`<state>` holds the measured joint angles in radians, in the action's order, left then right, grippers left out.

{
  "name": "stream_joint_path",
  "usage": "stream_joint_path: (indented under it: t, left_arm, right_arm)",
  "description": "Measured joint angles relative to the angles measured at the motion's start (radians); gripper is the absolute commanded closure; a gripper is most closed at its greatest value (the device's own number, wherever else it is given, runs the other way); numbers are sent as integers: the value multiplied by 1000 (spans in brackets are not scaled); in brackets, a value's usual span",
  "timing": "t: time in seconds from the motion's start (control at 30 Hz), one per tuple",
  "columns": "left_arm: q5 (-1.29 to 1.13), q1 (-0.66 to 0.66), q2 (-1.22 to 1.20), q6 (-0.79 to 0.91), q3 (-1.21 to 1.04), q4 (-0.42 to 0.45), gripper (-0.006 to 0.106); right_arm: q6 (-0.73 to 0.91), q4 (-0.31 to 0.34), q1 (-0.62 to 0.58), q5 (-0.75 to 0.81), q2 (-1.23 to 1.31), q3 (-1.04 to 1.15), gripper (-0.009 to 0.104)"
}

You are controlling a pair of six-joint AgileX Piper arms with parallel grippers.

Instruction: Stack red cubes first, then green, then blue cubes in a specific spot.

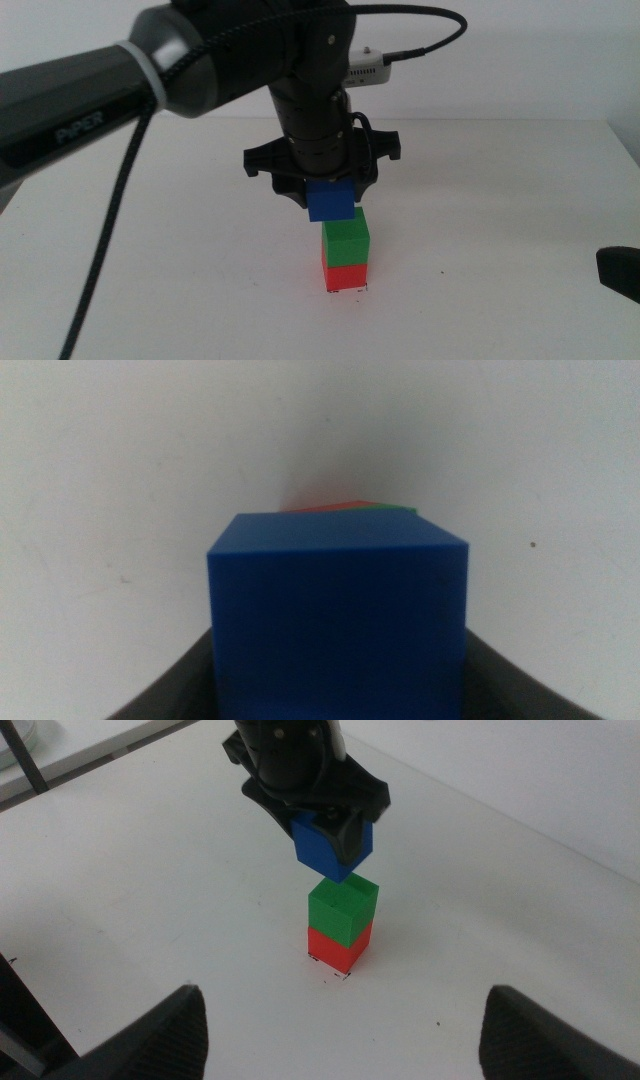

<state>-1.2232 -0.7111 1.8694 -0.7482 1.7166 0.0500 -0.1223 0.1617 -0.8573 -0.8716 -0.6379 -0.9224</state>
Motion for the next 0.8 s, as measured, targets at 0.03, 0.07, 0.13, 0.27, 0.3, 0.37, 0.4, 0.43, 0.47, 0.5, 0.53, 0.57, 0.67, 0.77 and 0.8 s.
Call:
stream_joint_path:
  t: [0.03,0.07,0.13,0.27,0.3,0.37,0.4,0.43,0.47,0.5,0.53,0.57,0.67,0.77,0.8]
  left_arm:
    - [0,-2,9,-4,8,0,102]
    - [0,-5,14,-3,11,0,102]
    - [0,-5,27,-9,19,0,102]
    - [0,-12,41,-21,29,-2,102]
    - [0,-16,41,-26,29,-2,102]
    - [0,-21,44,-40,29,-4,102]
    - [0,-25,46,-44,29,-6,102]
    - [0,-27,47,-48,29,-6,102]
    - [0,-28,47,-51,29,-6,102]
    - [0,-30,47,-53,29,-6,102]
    - [0,-32,47,-55,29,-6,102]
    - [0,-34,47,-55,29,-6,102]
    - [0,-35,49,-60,29,-6,102]
    - [0,-35,60,-60,29,-6,102]
    - [0,-36,67,-60,29,-4,102]
  right_arm:
    - [0,0,0,0,0,0,2]
    - [0,0,0,0,0,0,2]
    - [0,0,0,0,0,0,2]
    - [0,0,0,0,0,0,2]
    - [0,0,0,0,0,0,2]
    - [0,0,0,0,0,0,2]
    - [0,0,0,0,0,0,2]
    - [0,0,0,0,0,0,2]
    - [0,0,0,0,0,0,2]
    - [0,0,0,0,0,0,2]
    - [0,0,0,0,0,0,2]
    - [0,0,0,0,0,0,2]
    - [0,0,0,0,0,0,2]
    - [0,0,0,0,0,0,2]
    - [0,0,0,0,0,0,2]
